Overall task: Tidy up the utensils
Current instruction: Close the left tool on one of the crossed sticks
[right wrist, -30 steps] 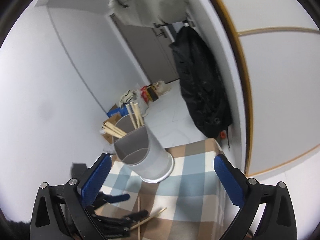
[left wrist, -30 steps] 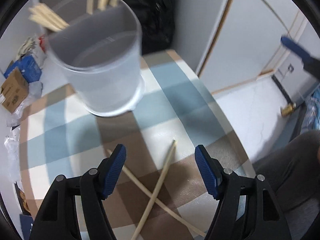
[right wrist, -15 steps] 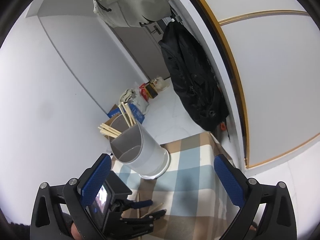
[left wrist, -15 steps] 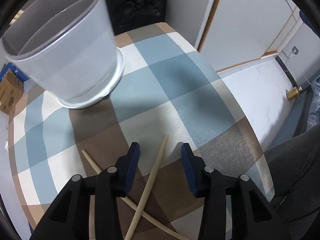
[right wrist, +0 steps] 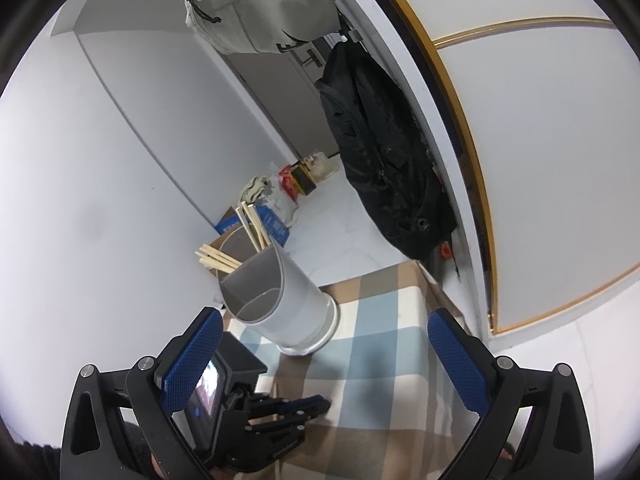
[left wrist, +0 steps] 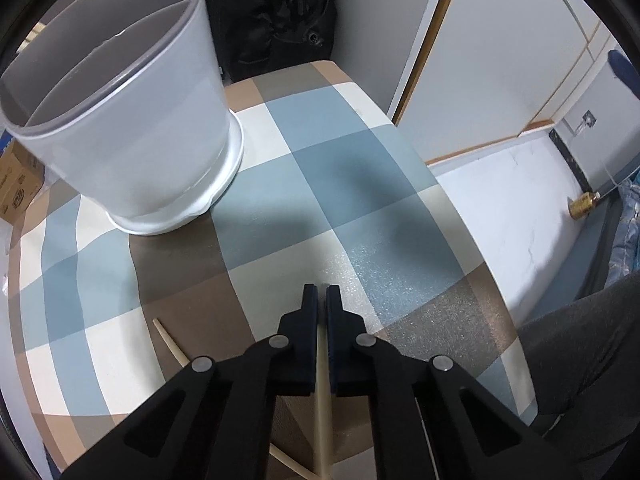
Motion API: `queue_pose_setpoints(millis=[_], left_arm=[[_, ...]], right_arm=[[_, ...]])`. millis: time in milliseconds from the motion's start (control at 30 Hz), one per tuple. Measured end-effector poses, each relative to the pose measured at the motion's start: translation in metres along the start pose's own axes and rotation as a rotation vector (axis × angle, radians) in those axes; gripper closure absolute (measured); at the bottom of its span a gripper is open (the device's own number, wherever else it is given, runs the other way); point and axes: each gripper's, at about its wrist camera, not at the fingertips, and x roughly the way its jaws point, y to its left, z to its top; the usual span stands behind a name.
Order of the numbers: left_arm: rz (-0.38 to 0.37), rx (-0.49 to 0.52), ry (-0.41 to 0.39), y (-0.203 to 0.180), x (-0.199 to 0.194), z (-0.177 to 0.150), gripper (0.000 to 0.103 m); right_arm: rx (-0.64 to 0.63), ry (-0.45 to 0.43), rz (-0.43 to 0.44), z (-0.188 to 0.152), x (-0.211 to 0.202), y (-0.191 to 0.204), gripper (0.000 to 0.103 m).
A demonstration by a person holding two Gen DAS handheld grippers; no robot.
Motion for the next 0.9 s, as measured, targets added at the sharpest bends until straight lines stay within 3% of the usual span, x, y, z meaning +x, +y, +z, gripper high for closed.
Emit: queue_pose_setpoints(millis=[300, 500, 667, 900], left_arm=[[-0.004, -0.102, -0.116, 0.02, -0.033, 0.002, 0.103], [0.018, -0.208, -0.268, 0.046, -0.08, -0.011, 0.103], [-0.022, -0.317, -0.388, 0.069, -0.107, -0.02, 0.103], [-0.039, -0.379, -0.463, 0.09, -0.119, -0.036, 0.103]], right_arm=[[-0.019, 0.021, -0.011, -0.003, 0.006, 0.003, 0.0], [-0.033, 0.065, 0.006, -0.007, 0.015, 0.007, 0.0], [-0.095, 0.167, 0.049, -0.022, 0.036, 0.026, 0.003], [-0.241, 0.373, 0.063, -0.06, 0.086, 0.069, 0.035]])
